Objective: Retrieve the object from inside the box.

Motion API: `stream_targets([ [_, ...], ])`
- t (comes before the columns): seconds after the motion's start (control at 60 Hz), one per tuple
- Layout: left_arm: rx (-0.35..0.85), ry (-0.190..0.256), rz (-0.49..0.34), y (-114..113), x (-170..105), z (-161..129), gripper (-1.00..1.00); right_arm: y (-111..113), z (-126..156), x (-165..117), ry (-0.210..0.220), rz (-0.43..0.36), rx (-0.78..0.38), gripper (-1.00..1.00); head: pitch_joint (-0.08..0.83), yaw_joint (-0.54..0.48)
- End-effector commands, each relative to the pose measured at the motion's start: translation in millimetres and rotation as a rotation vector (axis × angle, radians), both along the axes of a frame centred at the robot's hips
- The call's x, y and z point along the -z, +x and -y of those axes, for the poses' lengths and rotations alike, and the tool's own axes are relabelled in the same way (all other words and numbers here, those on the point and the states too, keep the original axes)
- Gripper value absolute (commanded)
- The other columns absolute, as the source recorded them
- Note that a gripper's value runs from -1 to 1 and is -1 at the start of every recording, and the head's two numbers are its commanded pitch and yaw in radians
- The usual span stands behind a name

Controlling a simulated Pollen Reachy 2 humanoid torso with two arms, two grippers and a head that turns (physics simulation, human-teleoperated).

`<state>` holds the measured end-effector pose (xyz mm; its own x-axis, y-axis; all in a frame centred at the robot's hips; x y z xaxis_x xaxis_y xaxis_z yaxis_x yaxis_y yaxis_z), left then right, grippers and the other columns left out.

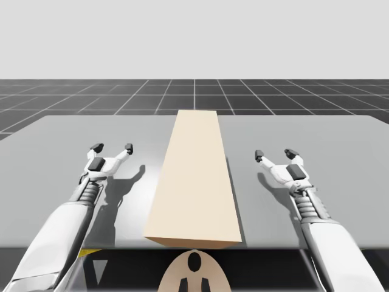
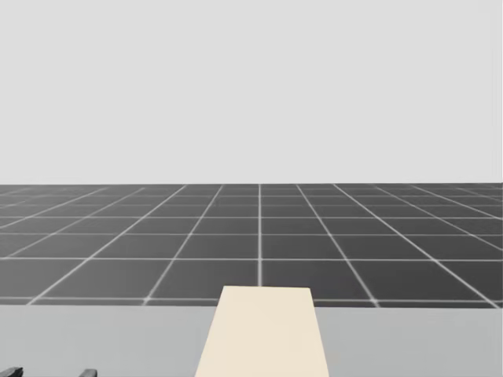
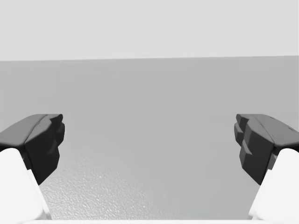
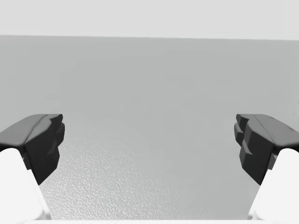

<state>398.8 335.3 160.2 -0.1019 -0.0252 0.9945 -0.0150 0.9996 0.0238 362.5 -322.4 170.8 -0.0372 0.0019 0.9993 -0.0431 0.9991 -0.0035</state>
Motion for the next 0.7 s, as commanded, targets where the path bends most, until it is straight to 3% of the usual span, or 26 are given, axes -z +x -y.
stream_targets([
  [0.017, 0.0, 0.009, 0.001, -0.1, -0.4, -0.5, -1.0, -3.0, -0.3, 1.3, 0.004, -0.021, -0.028, -1.0, -0.012, 0.02],
  [0.2, 0.121, 0.013, -0.104, -0.1, 4.1, 3.6, -1.0, -3.6, -1.2, 5.1, 0.046, -0.09, -0.193, -1.0, -0.013, 0.02],
  [0.367, 0.224, 0.066, -0.137, -4.1, 8.0, 14.9, -1.0, -8.1, -9.7, 7.5, 0.048, -0.117, -0.378, -1.0, -0.009, 0.02],
  [0.583, 0.484, 0.128, -0.1, -26.5, 3.8, 39.7, -1.0, -25.9, -35.6, 5.3, -0.075, -0.045, -0.608, -1.0, -0.005, 0.02],
  [0.7, 0.598, 0.151, -0.074, -40.0, 0.7, 52.5, -1.0, -36.6, -49.6, 3.9, -0.117, -0.002, -0.708, -1.0, -0.003, 0.02],
])
